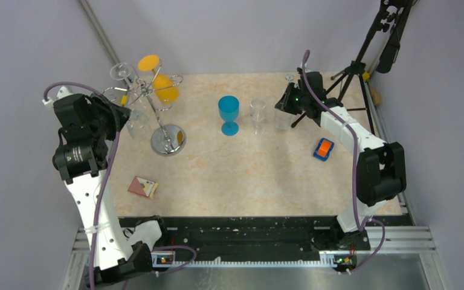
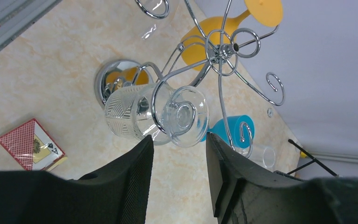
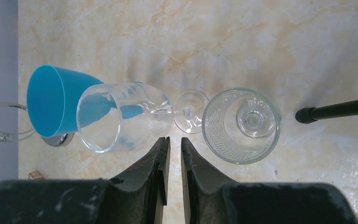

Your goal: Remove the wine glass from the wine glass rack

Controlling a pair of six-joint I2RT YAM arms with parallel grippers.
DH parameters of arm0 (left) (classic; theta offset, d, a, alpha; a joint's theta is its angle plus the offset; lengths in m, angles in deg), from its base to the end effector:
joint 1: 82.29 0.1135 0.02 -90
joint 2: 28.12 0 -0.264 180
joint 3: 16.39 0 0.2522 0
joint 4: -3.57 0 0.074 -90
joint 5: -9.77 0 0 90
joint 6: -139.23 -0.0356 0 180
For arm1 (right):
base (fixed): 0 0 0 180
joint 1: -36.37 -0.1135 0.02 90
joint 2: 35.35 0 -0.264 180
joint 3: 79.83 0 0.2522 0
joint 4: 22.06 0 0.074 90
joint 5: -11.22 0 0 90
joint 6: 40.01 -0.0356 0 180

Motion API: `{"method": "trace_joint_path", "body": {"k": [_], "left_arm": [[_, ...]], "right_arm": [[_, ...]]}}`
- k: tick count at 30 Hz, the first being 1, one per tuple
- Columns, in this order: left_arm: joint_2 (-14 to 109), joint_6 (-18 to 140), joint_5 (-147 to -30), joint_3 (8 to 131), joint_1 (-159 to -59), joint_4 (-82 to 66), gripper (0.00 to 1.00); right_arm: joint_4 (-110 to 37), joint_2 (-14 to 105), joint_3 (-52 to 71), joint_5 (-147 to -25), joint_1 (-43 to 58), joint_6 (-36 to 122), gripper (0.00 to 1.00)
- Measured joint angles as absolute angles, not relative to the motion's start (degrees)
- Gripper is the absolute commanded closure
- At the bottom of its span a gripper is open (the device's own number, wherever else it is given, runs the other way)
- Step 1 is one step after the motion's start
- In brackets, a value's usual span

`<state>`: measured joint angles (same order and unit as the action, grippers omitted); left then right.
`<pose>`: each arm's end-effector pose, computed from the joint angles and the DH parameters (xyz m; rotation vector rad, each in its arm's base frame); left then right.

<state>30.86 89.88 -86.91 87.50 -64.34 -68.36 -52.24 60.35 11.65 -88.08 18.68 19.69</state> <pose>0.1535 0.0454 0.4681 -0.9427 1.8302 -0.3657 0.3677 0.1233 0.2960 0.1502 2.2321 0.6453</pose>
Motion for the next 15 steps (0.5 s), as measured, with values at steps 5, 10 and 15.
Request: {"method": "trace_joint_path", "body": {"k": [5, 10, 15], "left_arm": [[30.09, 89.81, -84.9, 88.13, -64.27, -68.21, 0.53], [30.66, 89.74, -84.42, 88.13, -64.2, -66.22, 0.61], [31.86, 89.07, -84.64, 88.37, -64.12, -64.32, 0.62]], "right_arm": [[-51.94, 60.29, 11.14, -88.1, 18.68, 19.69, 0.83], [-51.61, 60.18, 10.95, -88.1, 18.68, 19.69, 0.83], [-51.65, 59.96, 10.42, -88.19, 18.68, 19.71, 0.83]]}}
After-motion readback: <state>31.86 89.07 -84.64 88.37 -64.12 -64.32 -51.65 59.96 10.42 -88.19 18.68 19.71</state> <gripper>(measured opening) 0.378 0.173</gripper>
